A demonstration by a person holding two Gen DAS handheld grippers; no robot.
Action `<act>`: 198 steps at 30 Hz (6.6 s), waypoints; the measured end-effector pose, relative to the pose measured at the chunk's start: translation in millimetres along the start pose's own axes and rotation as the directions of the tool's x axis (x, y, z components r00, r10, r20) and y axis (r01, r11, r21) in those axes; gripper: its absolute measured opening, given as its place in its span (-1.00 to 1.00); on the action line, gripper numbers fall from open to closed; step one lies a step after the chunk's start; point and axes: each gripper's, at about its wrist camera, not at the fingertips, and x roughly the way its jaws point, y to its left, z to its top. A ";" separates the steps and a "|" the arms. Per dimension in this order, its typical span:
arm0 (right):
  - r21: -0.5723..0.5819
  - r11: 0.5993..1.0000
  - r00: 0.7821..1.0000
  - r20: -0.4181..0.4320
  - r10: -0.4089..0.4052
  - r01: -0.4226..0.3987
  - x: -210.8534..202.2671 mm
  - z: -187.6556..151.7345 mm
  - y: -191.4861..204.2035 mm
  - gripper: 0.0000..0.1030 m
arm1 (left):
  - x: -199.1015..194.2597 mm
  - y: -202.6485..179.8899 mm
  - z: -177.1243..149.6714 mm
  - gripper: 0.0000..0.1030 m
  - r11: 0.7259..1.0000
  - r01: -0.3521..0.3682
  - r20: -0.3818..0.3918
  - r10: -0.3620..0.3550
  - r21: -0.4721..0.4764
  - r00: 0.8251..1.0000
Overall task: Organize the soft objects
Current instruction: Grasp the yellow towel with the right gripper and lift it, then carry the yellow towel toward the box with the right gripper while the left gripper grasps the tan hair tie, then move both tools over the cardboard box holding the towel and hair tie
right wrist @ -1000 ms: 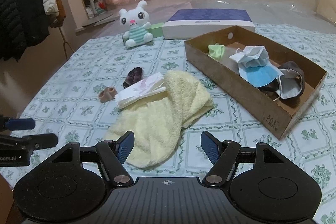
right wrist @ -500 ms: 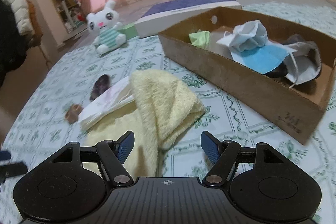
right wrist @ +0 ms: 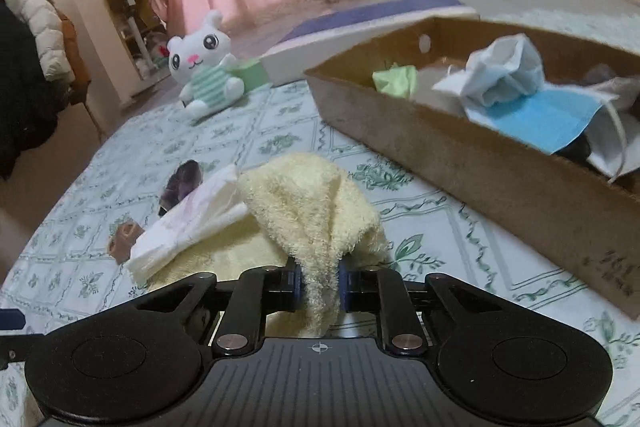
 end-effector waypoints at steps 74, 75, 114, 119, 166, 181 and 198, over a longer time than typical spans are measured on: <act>-0.200 0.980 0.985 -0.170 -0.028 -0.007 -61.7 -52.1 55.1 -0.39 | -5.8 -8.2 -10.8 0.19 0.999 0.039 -0.017 -0.039 -0.010 0.999; -0.199 0.980 0.986 -0.163 -0.023 -0.010 -65.9 -49.1 55.8 -0.39 | -5.6 -8.3 -10.3 0.19 0.999 0.039 -0.015 -0.039 -0.008 0.999; -0.223 0.975 1.000 -0.013 0.004 -0.007 3.0 39.0 52.7 -0.40 | 114.8 9.4 71.9 -0.38 0.980 0.126 0.038 -0.133 0.153 0.990; -0.221 0.975 1.000 -0.014 0.001 -0.004 2.9 39.2 51.8 -0.40 | 112.7 4.1 70.7 -0.62 0.977 0.111 0.044 -0.121 0.184 0.992; -0.220 0.975 0.996 0.090 -0.009 0.029 -63.5 75.2 13.9 -0.40 | 18.8 -78.4 124.5 -0.66 0.946 0.161 0.213 -0.225 0.282 0.951; -0.246 0.969 0.999 0.051 -0.001 0.014 -19.8 140.0 -84.5 -0.40 | 72.7 -192.9 205.6 -0.66 0.910 0.235 0.183 -0.310 0.343 0.933; -0.183 0.983 0.998 -0.063 -0.028 0.016 50.9 165.1 -119.6 -0.40 | 161.4 -221.1 230.7 -0.66 0.936 0.194 0.092 -0.229 0.292 0.969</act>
